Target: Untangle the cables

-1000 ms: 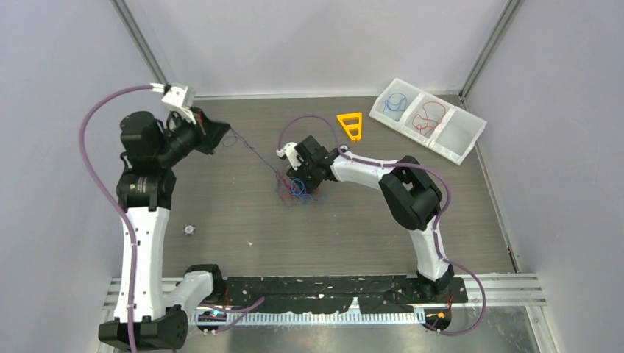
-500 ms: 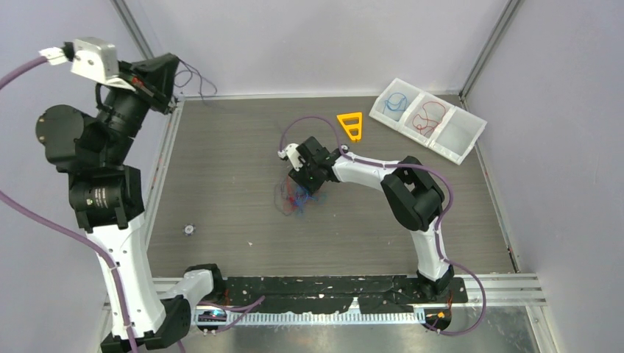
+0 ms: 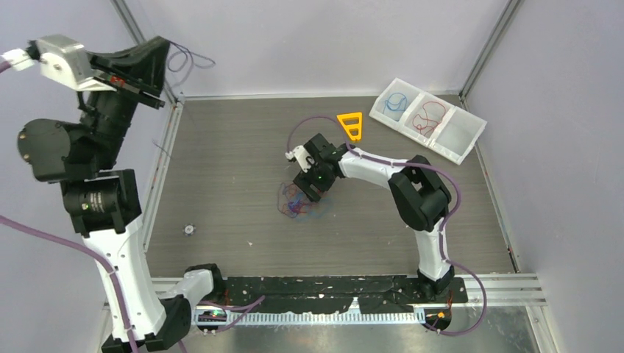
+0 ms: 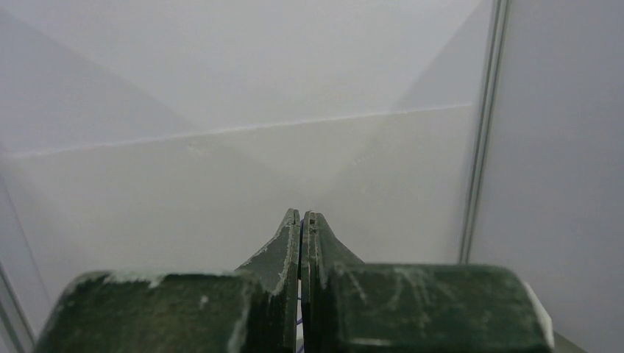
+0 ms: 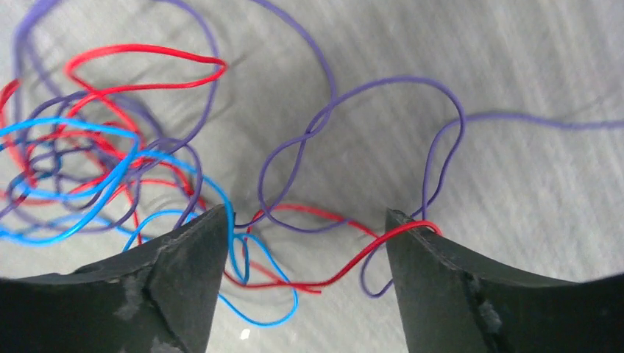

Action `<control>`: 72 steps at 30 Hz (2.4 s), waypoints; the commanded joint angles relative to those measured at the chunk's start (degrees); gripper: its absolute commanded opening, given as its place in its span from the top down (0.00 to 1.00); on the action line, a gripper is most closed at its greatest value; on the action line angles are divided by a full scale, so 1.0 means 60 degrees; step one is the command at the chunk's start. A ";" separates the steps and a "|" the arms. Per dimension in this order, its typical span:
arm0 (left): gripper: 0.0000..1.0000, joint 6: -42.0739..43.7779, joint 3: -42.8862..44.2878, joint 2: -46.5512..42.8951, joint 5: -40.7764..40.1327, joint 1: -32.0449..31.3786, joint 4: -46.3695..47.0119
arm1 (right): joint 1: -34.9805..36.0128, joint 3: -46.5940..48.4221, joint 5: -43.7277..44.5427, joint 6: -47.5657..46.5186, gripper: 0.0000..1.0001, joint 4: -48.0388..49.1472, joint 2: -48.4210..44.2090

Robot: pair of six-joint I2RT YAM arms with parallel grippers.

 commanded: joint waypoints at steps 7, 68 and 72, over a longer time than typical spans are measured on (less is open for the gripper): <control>1.00 -0.0932 -0.4301 -0.0615 0.2347 -0.0516 0.0272 | -0.1023 0.0177 -0.3614 -0.0301 0.03 -0.1500 -0.4212; 0.09 -0.1708 -0.4435 0.1642 0.3009 -0.5381 0.0304 | -0.3576 0.0605 -0.4812 0.1265 0.95 -0.1047 -0.7902; 0.00 -0.1434 -0.4703 0.1553 0.2959 -0.4941 0.0281 | -0.5682 0.0381 -0.4880 0.0809 0.95 -0.1588 -0.8134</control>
